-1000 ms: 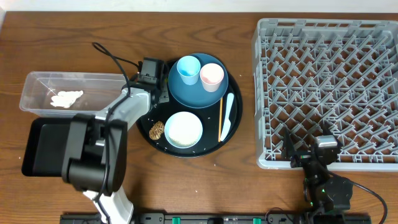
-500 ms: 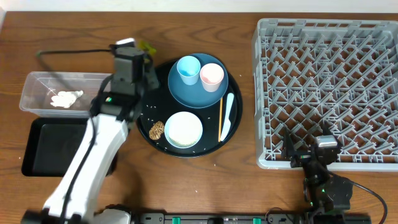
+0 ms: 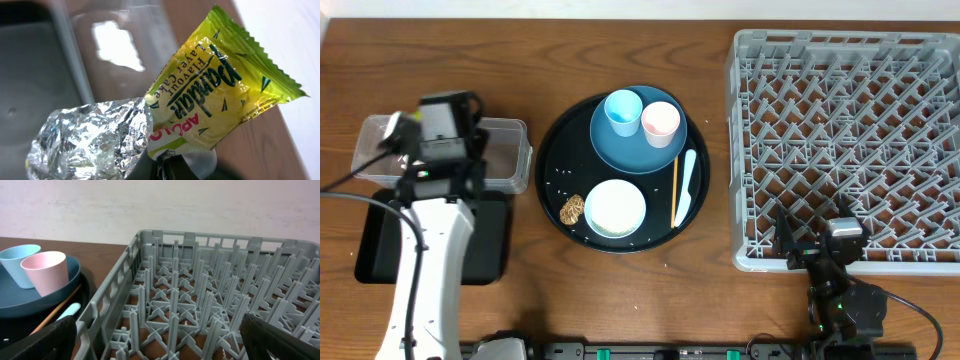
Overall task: Sort waste into correct bins and load items into the dishwasher rack
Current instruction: 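Carry the foil and packet left and release into the clear bin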
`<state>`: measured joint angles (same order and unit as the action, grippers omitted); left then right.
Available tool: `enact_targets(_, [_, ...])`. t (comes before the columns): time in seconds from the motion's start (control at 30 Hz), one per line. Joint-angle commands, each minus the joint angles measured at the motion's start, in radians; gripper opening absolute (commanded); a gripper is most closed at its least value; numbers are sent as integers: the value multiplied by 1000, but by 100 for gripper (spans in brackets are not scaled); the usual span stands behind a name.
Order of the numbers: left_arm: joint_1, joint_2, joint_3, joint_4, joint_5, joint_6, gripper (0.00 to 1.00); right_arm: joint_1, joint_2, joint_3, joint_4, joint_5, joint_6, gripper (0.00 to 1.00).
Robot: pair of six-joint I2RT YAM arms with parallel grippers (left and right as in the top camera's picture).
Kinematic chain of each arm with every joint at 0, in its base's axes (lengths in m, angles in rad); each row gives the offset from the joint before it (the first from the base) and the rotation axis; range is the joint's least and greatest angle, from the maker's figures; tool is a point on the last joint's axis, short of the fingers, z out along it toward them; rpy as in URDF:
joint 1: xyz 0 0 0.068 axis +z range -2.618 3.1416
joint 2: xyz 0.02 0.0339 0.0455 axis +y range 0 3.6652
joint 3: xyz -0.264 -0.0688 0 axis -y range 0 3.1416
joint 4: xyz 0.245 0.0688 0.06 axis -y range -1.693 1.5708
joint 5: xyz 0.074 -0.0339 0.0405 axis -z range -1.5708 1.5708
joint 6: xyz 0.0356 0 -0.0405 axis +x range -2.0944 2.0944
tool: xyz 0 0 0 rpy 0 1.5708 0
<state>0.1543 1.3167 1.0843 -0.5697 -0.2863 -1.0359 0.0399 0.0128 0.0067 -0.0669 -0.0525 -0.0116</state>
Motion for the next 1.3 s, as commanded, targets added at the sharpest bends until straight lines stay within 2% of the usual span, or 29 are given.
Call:
enact_targets(0.0, [72, 24, -1, -1, 89, -171, 6, 5, -2, -1, -4, 3, -8, 99])
enact_targets(0.3, [138, 130, -1, 97, 339, -209, 6, 5, -2, -1, -4, 3, -8, 99])
enact_targets(0.53, [138, 203, -1, 98, 351, -332, 6, 5, -2, -1, -4, 3, -8, 99])
enact_targets(1.03, [139, 215, -2, 100, 346, -331, 8, 5, -2, -1, -4, 3, -8, 99])
enact_targets(1.1, [142, 215, -2, 100, 345, -331, 11, 5, -2, -1, -4, 3, -8, 99])
enact_targets(1.13, [144, 215, -2, 100, 345, -331, 17, 5, -2, -1, -4, 3, -8, 99])
enact_targets(1.17, [144, 215, -2, 99, 344, -331, 27, 5, -2, -1, -4, 3, -8, 99])
enact_targets(1.27, [144, 215, -2, 77, 314, -331, 29, 5, -2, -1, -4, 3, -8, 99])
